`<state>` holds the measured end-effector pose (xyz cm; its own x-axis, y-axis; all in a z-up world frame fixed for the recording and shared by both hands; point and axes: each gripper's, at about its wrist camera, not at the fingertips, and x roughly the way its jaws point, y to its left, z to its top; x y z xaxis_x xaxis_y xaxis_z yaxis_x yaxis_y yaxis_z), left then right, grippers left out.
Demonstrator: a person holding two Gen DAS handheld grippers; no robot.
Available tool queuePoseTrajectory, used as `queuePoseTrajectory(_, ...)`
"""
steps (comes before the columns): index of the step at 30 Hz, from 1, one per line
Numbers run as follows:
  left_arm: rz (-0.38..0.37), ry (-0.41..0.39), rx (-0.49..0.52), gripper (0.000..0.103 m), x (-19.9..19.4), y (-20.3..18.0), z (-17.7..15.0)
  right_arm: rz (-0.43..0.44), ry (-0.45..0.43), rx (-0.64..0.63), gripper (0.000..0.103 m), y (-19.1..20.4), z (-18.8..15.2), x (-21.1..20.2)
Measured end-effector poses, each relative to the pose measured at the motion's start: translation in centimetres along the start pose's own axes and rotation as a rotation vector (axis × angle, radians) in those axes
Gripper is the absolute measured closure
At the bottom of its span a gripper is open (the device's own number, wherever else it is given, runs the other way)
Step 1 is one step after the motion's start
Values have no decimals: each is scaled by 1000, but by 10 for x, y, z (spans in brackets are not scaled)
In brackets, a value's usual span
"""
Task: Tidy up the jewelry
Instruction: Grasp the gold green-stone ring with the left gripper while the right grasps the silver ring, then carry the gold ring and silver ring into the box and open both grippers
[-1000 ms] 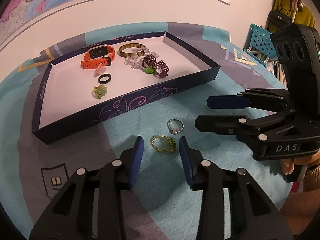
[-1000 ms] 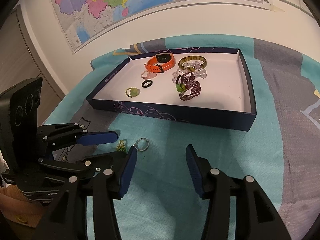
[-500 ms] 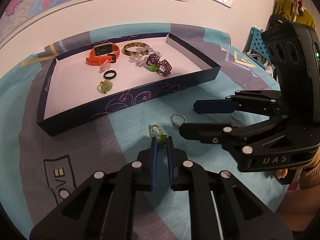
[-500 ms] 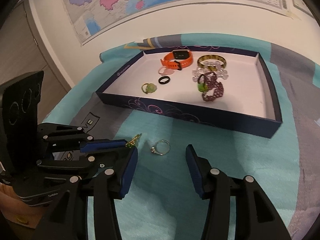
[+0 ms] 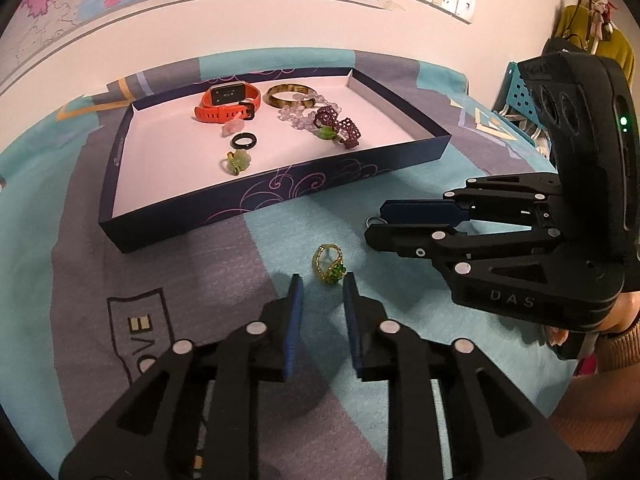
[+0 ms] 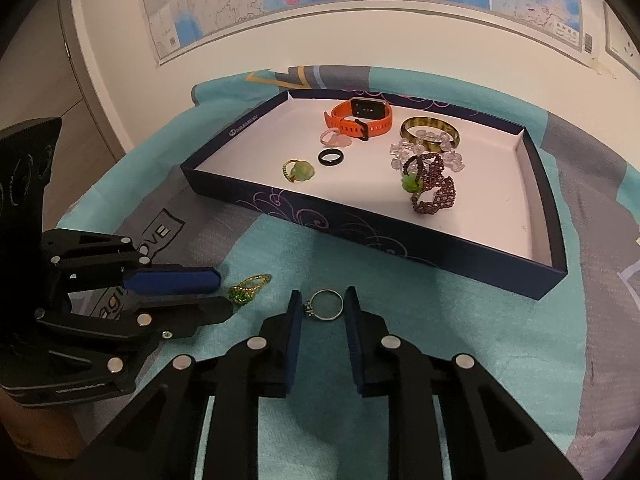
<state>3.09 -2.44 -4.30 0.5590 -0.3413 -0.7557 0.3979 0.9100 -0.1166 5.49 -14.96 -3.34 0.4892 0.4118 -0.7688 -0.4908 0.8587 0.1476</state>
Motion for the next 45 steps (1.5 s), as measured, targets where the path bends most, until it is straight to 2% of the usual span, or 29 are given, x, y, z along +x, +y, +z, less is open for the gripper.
queuePoseTrajectory(2,-6,-4,4,71,-1,0,0,3,-1,3,83,-1,-1,-1)
queuePoseTrajectory(7,-11,-2,15,68,4,-2,4,9,-13,24,84,-6,-4,-8)
queuePoseTrajectory(10,-10,7,18,70,9,-4,8,10,-16,34,84,-9,-6,-10)
queuePoseTrajectory(14,7,17,16,84,13,-4,10,18,-24,46,84,-12,-7,-13)
queuePoseTrajectory(17,11,19,5,90,13,-2,9,22,-32,50,83,-13,-7,-14)
queuePoseTrajectory(45,-9,-71,-20,91,-23,1,18,34,-96,53,83,-16,-1,-36)
